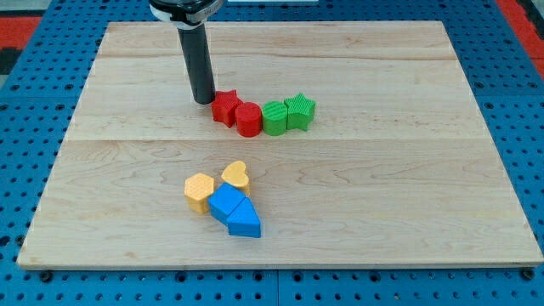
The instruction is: Move your arm a bit down
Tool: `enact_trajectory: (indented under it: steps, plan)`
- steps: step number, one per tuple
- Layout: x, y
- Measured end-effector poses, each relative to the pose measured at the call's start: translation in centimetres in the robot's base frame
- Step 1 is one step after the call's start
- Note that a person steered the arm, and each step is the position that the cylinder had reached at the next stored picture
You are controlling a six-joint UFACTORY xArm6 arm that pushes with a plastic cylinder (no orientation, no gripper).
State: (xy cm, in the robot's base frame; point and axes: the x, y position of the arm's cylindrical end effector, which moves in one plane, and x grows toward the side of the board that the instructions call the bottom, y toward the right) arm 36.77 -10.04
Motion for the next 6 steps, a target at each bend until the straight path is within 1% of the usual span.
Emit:
enact_trajectory:
  steps: [1, 2, 3, 4, 5, 6]
  plan:
    - [0.0, 0.0]
    - [0.3, -2.3]
    - [3.1, -5.3]
    - [6.5, -5.0]
    - [6.7, -4.5]
    - [6.7, -2.5]
